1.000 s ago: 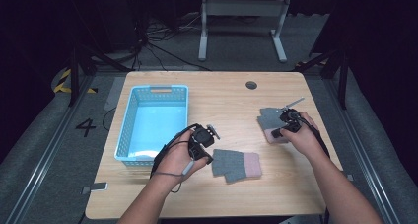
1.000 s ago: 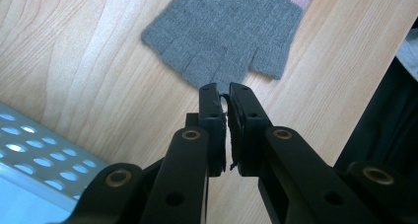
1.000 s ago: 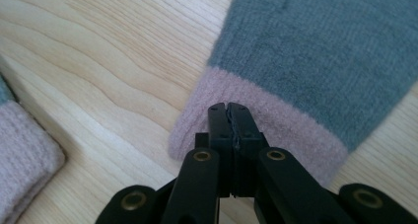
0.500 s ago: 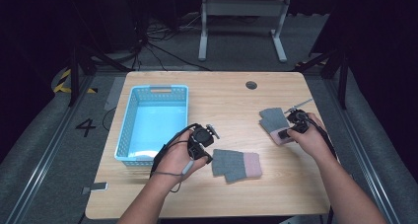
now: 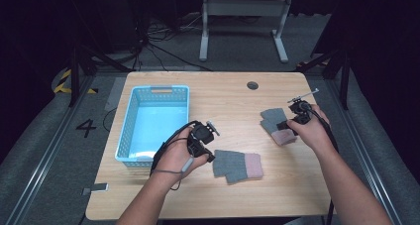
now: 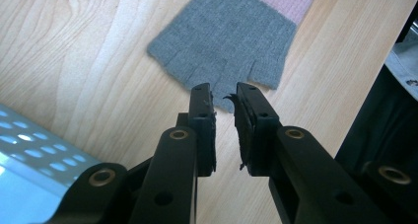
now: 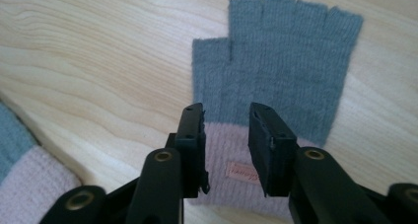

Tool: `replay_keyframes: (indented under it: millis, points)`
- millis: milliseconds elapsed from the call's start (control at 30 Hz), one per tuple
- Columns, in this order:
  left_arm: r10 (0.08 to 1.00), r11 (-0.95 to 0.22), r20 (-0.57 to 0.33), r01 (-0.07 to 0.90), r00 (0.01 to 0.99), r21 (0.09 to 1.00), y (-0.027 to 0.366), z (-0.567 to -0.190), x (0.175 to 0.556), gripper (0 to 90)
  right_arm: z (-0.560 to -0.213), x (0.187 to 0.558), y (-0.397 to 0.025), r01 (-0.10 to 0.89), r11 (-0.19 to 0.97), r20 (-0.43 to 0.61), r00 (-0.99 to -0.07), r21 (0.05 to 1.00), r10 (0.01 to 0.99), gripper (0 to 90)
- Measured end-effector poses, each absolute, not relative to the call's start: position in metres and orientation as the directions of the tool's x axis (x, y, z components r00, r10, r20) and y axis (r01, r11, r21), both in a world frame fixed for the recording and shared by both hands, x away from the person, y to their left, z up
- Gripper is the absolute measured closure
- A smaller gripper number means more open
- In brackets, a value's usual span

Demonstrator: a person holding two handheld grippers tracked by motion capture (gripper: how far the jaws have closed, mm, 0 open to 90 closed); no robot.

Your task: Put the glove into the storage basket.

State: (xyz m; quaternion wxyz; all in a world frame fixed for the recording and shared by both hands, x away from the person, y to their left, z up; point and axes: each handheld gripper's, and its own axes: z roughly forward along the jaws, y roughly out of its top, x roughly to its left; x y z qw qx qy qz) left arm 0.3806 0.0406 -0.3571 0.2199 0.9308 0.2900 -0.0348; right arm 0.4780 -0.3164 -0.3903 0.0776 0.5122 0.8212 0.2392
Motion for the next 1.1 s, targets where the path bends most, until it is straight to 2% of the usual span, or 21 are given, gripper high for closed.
replay_keyframes:
  millis: [200, 367, 700, 933, 1100]
  points:
    - [0.537, -0.719, -0.199, 0.568, 0.820, 0.401, 0.046, -0.356, 0.380, 76.9, -0.395, 0.503, -0.312, 0.830, 0.371, 0.080, -0.440, 0.416, 0.894, 59.6]
    - [0.543, -0.714, -0.200, 0.574, 0.815, 0.401, 0.048, -0.356, 0.379, 76.9, -0.401, 0.519, -0.313, 0.842, 0.374, 0.049, -0.424, 0.390, 0.904, 57.9]
    - [0.543, -0.711, -0.208, 0.577, 0.814, 0.402, 0.050, -0.356, 0.379, 76.6, -0.418, 0.528, -0.309, 0.867, 0.378, 0.037, -0.411, 0.324, 0.911, 49.8]
    - [0.539, -0.717, -0.204, 0.573, 0.817, 0.398, 0.048, -0.356, 0.379, 76.7, -0.422, 0.529, -0.303, 0.872, 0.380, 0.005, -0.401, 0.309, 0.916, 50.0]
    - [0.536, -0.722, -0.199, 0.568, 0.821, 0.395, 0.046, -0.356, 0.377, 76.7, -0.422, 0.530, -0.300, 0.879, 0.373, -0.005, -0.390, 0.298, 0.921, 55.6]
